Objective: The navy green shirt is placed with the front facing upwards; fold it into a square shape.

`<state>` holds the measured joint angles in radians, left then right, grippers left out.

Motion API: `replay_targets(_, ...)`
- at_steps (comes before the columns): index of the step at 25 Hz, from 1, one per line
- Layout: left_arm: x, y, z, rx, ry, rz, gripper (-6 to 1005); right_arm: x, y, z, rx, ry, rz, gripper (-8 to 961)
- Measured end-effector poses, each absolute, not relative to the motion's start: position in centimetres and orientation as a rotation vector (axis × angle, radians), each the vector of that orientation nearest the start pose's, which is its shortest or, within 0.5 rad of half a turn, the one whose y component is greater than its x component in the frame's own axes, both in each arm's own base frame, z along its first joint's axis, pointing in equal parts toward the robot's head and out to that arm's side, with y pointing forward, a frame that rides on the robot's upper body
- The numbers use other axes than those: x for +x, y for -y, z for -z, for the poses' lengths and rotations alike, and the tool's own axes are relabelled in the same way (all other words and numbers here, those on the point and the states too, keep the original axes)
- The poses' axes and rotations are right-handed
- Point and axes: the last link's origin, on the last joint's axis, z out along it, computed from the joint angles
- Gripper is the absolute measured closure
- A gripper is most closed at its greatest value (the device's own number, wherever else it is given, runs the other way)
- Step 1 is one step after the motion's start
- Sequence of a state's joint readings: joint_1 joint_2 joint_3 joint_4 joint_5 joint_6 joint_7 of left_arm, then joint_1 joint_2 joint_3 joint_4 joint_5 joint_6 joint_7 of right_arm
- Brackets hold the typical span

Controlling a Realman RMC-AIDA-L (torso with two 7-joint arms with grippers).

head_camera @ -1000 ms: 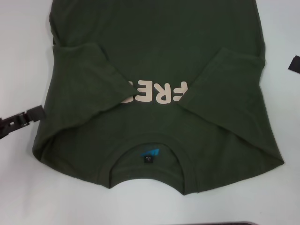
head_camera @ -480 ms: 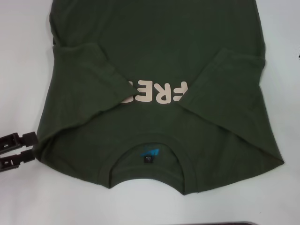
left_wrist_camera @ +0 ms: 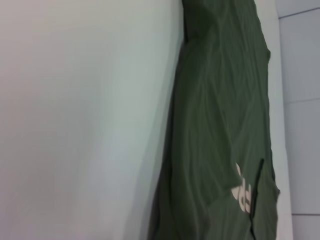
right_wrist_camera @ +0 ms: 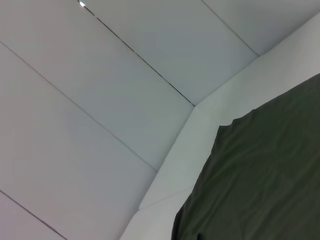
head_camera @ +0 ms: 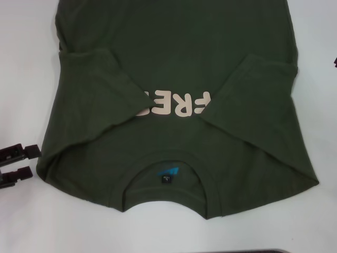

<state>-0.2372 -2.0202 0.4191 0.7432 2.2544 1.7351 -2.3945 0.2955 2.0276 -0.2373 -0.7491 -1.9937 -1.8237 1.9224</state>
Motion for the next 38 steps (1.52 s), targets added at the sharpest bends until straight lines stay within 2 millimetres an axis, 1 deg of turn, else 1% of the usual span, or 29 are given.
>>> replay_targets(11, -37.6, -22.7, -4.9, 2.01, -2.512, -0.762, 230, 34.0, -25.5, -9.1, -2.108, -1.473, -1.159, 299)
replay_targets(18, -37.7, -22.9, -4.1, 1.995, -2.542, -0.695, 233, 33.9, -25.7, -9.2, -2.109, -1.474, -1.162, 299)
replay_targets(34, -36.6, -23.9, -3.0, 2.009, -2.485, -0.698, 240, 34.0, -25.7, -9.5, -2.095, -1.475, -1.173, 299)
replay_targets(38, -36.6, -24.0, -2.9, 2.011, -2.49, -0.7, 242, 34.0, -25.6, -9.6, -2.091, -1.473, -1.176, 299)
